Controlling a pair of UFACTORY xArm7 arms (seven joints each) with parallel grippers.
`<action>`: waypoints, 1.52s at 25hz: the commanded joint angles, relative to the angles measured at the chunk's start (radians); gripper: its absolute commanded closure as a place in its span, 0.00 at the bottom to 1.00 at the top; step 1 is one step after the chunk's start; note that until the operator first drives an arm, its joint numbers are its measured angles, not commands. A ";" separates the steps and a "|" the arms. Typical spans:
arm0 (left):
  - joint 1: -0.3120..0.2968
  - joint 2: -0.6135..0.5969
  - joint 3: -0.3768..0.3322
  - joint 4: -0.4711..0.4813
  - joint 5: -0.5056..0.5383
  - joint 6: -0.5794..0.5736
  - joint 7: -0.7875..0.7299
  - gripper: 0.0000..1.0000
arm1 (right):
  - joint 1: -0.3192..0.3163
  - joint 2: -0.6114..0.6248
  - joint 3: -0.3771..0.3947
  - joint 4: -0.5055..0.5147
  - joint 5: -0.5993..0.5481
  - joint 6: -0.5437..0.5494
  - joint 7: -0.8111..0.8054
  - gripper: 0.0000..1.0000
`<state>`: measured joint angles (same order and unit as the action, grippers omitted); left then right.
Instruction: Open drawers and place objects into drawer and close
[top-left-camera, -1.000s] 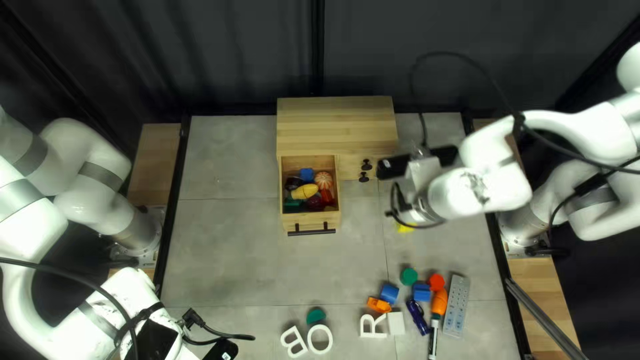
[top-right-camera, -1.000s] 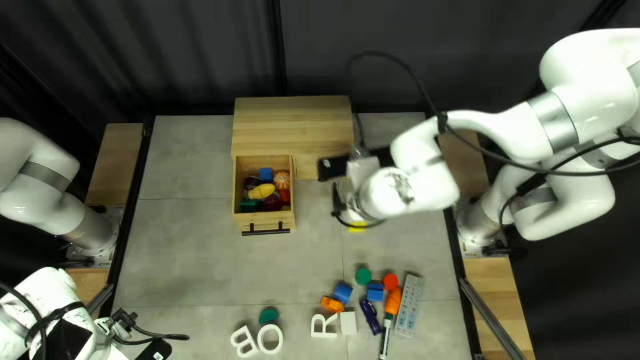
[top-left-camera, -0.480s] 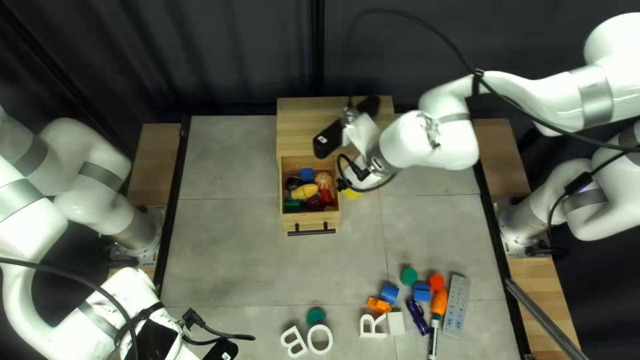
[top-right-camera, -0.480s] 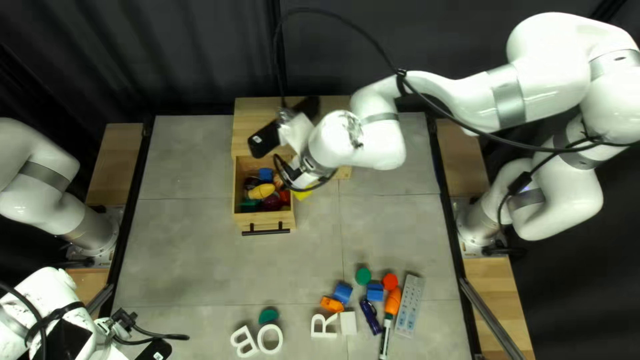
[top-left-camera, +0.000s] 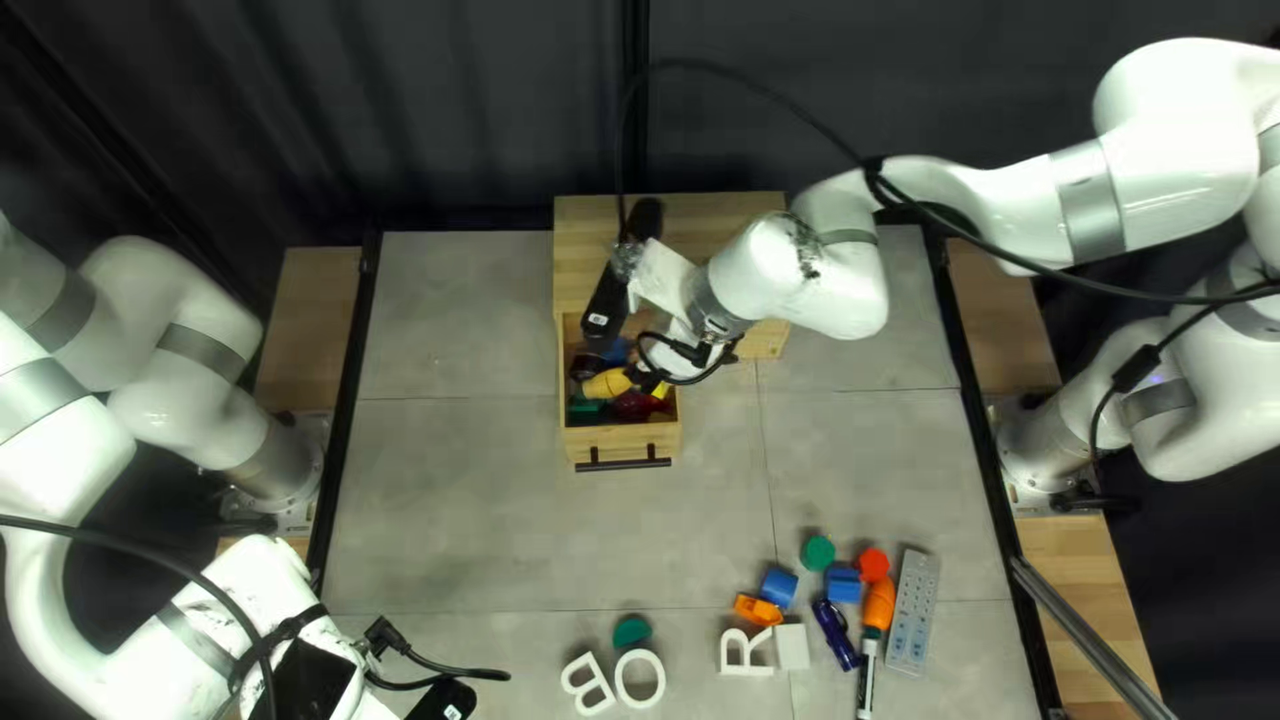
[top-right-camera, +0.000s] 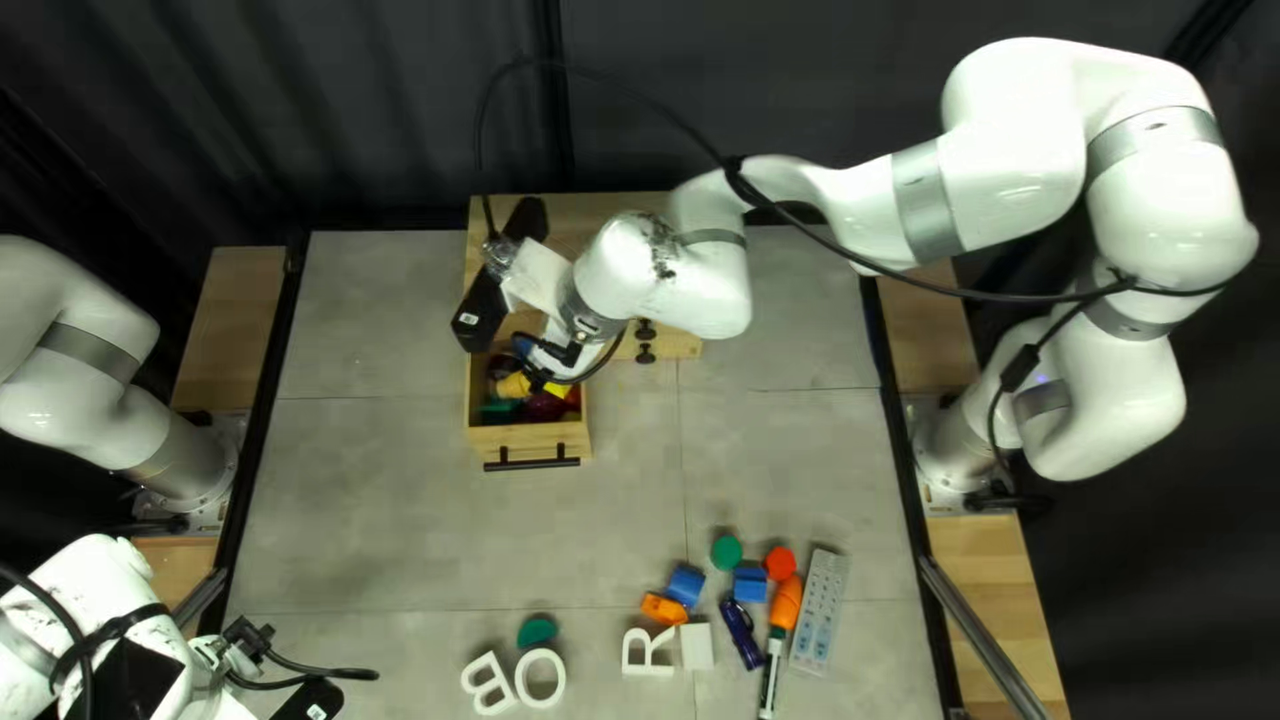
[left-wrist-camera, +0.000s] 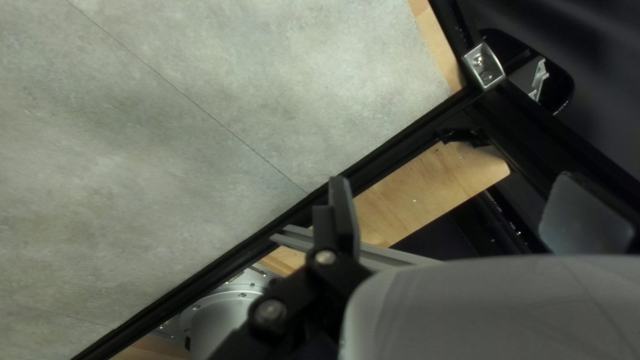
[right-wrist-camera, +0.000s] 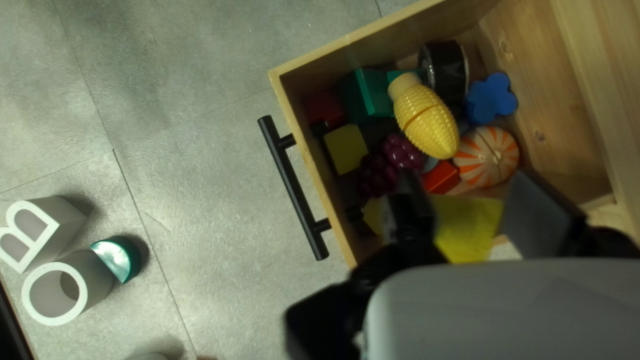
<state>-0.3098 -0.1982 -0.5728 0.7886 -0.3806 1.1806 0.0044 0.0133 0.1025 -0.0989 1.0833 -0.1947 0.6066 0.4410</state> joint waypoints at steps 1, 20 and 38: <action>0.000 0.000 0.000 0.000 0.000 0.000 0.000 0.00 | 0.038 -0.014 0.009 0.015 -0.111 0.111 0.153 0.00; 0.000 0.000 0.000 0.000 0.000 0.000 0.000 0.00 | 0.316 -0.195 0.300 -0.310 -0.148 0.488 0.889 0.00; 0.000 0.000 0.000 0.000 0.000 0.000 0.000 0.00 | 0.294 -0.116 0.275 -0.381 -0.070 0.266 0.843 0.00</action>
<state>-0.3098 -0.1982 -0.5728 0.7886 -0.3806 1.1806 0.0044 0.3075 -0.0099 0.1768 0.7106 -0.2791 0.8887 1.3029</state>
